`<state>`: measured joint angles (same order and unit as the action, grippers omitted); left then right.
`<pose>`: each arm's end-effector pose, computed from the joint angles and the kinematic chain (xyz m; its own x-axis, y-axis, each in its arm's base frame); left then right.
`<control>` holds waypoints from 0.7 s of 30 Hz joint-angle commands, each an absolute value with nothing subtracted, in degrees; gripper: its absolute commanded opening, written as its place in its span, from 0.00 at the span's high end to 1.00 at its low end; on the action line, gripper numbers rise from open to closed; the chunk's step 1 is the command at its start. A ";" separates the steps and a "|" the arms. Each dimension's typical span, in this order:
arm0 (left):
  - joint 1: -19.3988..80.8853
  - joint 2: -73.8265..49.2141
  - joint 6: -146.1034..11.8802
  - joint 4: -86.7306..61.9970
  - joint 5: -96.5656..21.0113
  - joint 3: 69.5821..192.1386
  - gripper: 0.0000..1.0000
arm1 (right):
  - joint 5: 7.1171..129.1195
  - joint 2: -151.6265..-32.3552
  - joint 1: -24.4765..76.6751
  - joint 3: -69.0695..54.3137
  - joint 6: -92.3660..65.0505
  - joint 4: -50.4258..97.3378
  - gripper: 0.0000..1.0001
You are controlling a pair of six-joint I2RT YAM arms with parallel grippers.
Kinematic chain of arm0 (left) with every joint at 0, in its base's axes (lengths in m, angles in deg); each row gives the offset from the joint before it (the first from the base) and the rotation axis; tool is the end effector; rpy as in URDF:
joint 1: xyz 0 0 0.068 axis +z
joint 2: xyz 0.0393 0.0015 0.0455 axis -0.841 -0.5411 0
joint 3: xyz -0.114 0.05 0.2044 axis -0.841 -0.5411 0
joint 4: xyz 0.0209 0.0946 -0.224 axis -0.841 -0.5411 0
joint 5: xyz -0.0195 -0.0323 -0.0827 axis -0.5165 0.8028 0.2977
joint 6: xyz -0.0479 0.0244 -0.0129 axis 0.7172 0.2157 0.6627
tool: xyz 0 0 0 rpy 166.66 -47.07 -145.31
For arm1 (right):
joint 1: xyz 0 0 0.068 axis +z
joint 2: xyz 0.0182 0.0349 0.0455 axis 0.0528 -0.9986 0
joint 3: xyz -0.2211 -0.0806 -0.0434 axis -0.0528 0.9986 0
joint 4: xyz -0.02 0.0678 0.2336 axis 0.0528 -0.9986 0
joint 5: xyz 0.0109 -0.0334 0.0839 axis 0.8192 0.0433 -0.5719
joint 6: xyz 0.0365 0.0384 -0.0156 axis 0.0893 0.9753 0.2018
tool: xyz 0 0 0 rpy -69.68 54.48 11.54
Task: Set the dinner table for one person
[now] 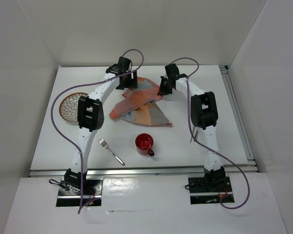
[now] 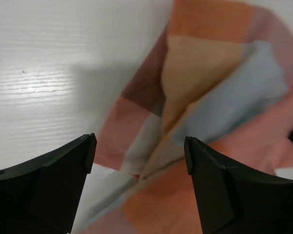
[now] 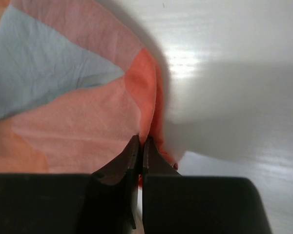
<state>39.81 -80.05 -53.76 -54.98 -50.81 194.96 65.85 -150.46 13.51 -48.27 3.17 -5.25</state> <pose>0.4883 -0.1501 0.2014 -0.7399 -0.2080 -0.6397 -0.0739 0.9704 -0.2300 0.4718 0.1468 0.1410 -0.8479 0.1604 -0.5053 -0.0449 0.9280 0.3699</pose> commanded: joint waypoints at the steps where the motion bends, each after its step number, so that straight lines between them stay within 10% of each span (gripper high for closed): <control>1: 42.29 -80.51 -51.54 -54.37 -47.80 194.59 0.10 | 65.66 -142.67 12.27 -43.74 0.36 -6.89 1.00; 21: 41.07 -85.00 -51.09 -51.48 -30.84 191.23 0.25 | 65.56 -139.32 9.19 -42.22 -2.81 -8.12 1.00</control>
